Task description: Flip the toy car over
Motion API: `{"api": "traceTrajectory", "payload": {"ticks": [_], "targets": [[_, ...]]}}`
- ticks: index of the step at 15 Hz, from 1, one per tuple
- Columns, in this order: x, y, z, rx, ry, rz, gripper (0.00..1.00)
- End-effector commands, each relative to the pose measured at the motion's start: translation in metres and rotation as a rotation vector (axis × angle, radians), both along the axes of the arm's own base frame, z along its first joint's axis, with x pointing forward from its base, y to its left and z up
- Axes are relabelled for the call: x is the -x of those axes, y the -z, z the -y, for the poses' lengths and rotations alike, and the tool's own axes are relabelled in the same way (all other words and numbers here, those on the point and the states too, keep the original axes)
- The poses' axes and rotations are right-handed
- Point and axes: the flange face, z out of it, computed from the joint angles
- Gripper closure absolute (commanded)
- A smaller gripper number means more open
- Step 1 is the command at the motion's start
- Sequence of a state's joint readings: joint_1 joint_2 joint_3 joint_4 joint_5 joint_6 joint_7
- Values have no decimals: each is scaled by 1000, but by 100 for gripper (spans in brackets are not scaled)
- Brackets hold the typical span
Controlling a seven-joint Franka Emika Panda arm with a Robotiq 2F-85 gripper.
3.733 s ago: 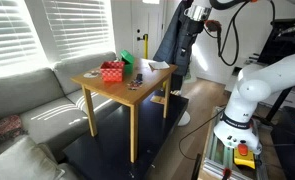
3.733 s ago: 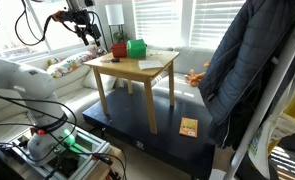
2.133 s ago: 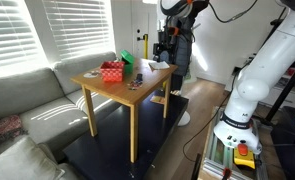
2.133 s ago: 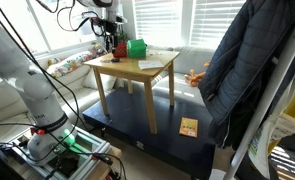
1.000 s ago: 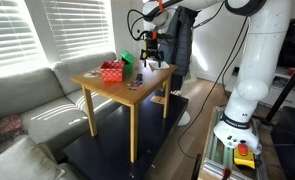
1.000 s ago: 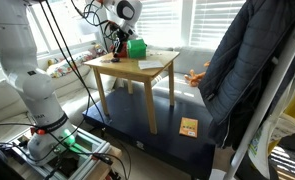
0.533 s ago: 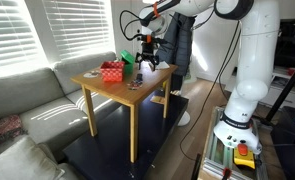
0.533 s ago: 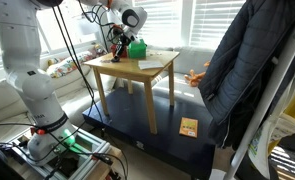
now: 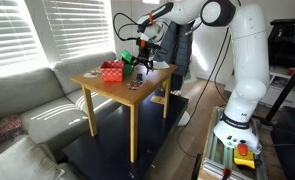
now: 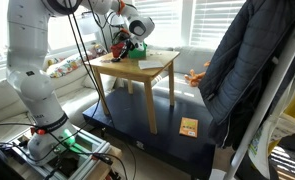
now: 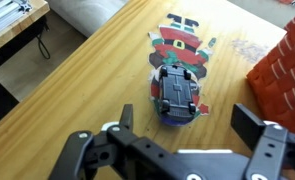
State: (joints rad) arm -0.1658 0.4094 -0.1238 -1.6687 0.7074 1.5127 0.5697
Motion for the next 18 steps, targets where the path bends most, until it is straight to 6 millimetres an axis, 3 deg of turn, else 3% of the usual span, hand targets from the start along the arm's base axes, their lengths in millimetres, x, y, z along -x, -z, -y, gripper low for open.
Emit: {"api": "traceTrajectory", "payload": {"ticks": [1,10,12,18], "targets": [[-14,6,2,-50,37,-50,0],[-17,20,2,-75,26,-159,0],[-20,22,3,-69,34,-152,26],[-21,19,3,-62,26,-143,69]]}}
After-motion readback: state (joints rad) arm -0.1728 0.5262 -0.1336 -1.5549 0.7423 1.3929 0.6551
